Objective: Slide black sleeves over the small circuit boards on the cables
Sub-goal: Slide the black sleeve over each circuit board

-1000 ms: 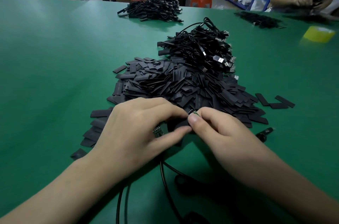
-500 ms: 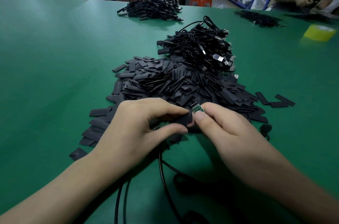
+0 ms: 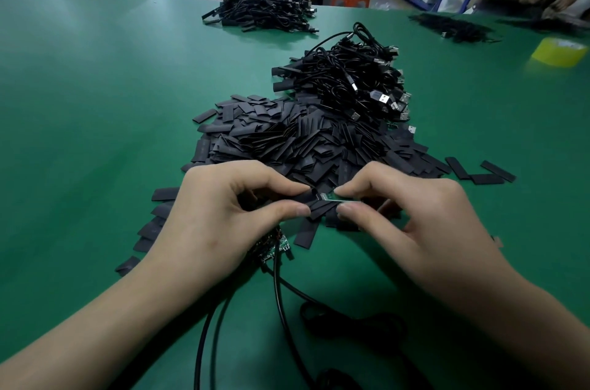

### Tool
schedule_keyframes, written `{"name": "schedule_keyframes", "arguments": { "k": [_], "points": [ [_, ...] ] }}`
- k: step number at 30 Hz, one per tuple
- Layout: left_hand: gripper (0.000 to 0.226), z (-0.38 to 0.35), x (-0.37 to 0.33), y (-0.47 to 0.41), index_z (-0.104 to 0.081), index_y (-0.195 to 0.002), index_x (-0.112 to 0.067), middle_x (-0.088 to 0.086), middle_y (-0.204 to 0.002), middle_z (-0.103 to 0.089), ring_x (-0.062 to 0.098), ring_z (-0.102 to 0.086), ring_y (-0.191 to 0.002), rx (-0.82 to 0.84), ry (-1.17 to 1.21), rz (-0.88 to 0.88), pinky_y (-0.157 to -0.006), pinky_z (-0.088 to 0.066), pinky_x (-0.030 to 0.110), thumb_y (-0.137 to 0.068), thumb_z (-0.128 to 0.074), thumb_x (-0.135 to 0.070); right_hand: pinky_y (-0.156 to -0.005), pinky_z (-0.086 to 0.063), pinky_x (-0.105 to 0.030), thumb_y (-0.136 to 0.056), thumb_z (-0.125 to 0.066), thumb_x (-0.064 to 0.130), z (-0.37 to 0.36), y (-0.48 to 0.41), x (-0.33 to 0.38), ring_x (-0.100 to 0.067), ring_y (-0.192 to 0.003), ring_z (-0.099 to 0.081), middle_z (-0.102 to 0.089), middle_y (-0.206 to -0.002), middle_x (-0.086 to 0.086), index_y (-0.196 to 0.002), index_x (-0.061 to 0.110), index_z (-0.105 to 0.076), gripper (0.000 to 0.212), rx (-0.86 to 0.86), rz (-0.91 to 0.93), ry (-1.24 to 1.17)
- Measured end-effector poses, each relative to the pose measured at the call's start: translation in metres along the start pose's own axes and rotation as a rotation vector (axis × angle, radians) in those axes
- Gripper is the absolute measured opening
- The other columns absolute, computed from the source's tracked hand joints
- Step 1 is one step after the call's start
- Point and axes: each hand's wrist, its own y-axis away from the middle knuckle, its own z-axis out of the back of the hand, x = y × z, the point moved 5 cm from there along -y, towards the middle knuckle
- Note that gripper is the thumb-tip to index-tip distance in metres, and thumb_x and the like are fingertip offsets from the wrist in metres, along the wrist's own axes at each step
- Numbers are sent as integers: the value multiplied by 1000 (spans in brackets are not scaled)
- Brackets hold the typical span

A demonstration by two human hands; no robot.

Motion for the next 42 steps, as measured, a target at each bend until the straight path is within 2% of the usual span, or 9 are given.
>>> {"name": "schedule_keyframes", "arguments": {
  "k": [4,12,17,22,26,33,37,39,42],
  "points": [
    [21,1,-3,0,-80,-87,-34,-19,-81,-74,3,-70,-79,15,-8,-1,-72,-49,15,-68,-80,-43,-68,-54,-34,-97,-61,35,-1,1,3,-3,-79,-66,-71,-89,17,-99,24,-68,13,24,56,99],
    [24,-3,-12,0,-82,-94,-28,-17,-85,-75,1,-70,-83,134,-74,-55,-76,-48,14,-73,-78,-41,-57,-53,-43,-96,-62,16,0,5,7,-31,-68,-64,-67,-75,-6,-93,13,-69,8,31,148,368],
    [23,-5,-6,1,-82,-93,-31,-21,-87,-75,-1,-70,-85,169,-20,3,-75,-46,11,-77,-72,-44,-51,-50,-42,-92,-66,14,-3,7,8,-28,-63,-58,-63,-72,-4,-92,14,-68,2,102,137,434],
    [21,-7,-3,1,-82,-94,-32,-19,-88,-75,0,-70,-88,202,-14,14,-77,-46,11,-78,-71,-43,-47,-48,-40,-96,-63,17,-1,6,10,-26,-60,-57,-61,-67,-2,-90,16,-70,10,51,155,403],
    [15,-7,-2,1,-82,-95,-31,-17,-91,-75,3,-71,-89,220,-1,0,-77,-46,11,-83,-76,-38,-52,-49,-40,-102,-56,29,0,6,11,-24,-62,-60,-63,-68,1,-90,17,-71,23,57,150,351],
    [16,-11,-10,2,-82,-96,-29,-17,-88,-74,3,-70,-87,235,-50,-74,-74,-47,12,-86,-70,-34,-66,-53,-39,-99,-59,35,0,3,9,-14,-78,-66,-69,-84,12,-95,26,-71,16,80,69,224],
    [15,-11,-17,3,-81,-95,-32,-16,-86,-72,3,-69,-85,225,-112,-115,-72,-46,13,-89,-67,-33,-65,-52,-37,-98,-58,42,-7,5,8,-6,-75,-64,-68,-80,16,-94,31,-70,17,142,21,192],
    [15,-12,-21,3,-81,-96,-32,-15,-84,-72,2,-68,-83,215,-147,-150,-72,-48,16,-90,-68,-33,-64,-52,-32,-98,-60,42,-9,6,5,-6,-73,-66,-70,-76,17,-92,31,-71,16,167,-44,65],
    [23,-7,-24,3,-78,-108,-30,-18,-88,-73,-2,-68,-86,119,-134,-174,-76,-47,12,-86,-72,-35,-66,-58,-25,-93,-72,19,-9,3,-6,-11,-68,-73,-75,-74,6,-87,23,-71,8,130,-250,-371]
  ]
}}
